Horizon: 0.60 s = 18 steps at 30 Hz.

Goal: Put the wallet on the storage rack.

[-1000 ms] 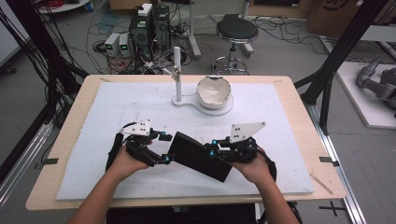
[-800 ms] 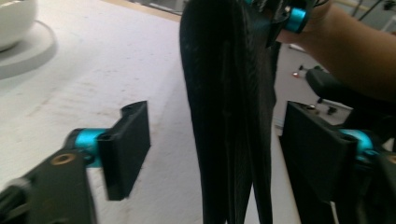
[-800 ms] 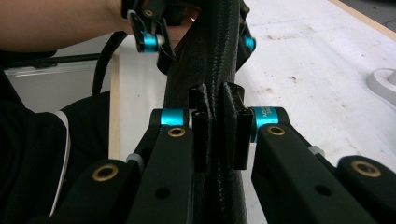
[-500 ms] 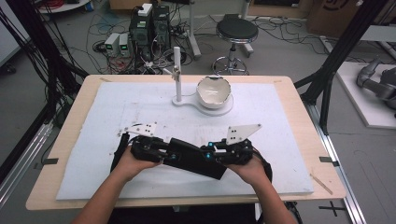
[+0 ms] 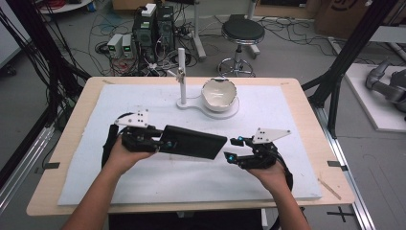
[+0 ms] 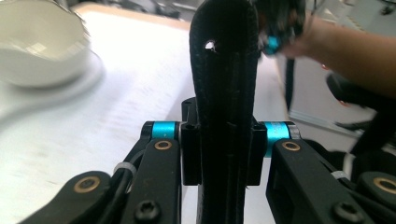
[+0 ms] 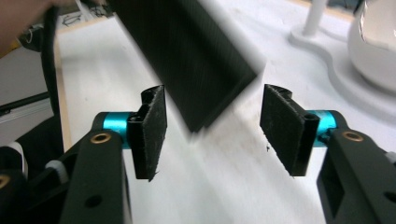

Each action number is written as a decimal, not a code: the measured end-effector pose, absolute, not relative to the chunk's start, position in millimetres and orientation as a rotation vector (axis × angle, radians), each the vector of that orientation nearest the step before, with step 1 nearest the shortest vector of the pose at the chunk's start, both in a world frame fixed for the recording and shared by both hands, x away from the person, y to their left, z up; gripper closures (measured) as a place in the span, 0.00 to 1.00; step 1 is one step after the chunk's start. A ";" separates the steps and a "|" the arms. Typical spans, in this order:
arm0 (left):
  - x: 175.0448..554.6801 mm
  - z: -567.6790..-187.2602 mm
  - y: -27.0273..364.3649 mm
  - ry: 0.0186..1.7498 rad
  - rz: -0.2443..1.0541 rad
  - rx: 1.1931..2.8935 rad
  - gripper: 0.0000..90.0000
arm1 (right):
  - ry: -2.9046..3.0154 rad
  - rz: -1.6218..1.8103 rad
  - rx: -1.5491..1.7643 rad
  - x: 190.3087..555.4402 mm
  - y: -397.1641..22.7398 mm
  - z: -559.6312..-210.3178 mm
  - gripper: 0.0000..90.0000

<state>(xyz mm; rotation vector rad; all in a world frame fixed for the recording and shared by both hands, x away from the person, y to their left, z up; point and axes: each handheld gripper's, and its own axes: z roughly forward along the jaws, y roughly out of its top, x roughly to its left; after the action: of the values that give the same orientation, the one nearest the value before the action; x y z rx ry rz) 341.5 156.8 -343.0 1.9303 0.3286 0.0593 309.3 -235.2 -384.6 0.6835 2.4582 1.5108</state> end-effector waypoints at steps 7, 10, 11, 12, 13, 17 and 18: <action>367.0 -296.8 151.5 0.397 0.193 1.994 0.83 | 2.433 1.474 0.752 307.1 -250.1 -396.9 0.42; 379.0 -277.9 145.9 0.422 0.246 2.013 0.83 | 2.425 1.459 0.761 308.6 -251.4 -397.9 0.42; 382.8 -271.9 143.6 0.429 0.262 2.017 0.83 | 2.424 1.458 0.772 308.7 -251.4 -397.8 0.42; 386.5 -266.1 141.1 0.432 0.278 2.020 0.83 | 2.424 1.461 0.764 309.4 -251.3 -398.0 0.41; 390.4 -260.7 138.7 0.433 0.293 2.024 0.83 | 2.423 1.462 0.767 309.6 -250.9 -398.1 0.41; 406.0 -243.0 125.7 0.444 0.334 2.046 0.83 | 2.442 1.429 0.784 312.6 -248.7 -401.9 0.36; 409.9 -240.2 122.2 0.448 0.342 2.056 0.83 | 2.447 1.419 0.788 313.8 -248.3 -403.1 0.35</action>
<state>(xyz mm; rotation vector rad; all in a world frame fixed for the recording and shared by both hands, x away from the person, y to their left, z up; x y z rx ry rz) 409.9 122.2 -240.2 2.0562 0.4483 0.3416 313.8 -248.3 -403.1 0.7878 2.4466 1.4193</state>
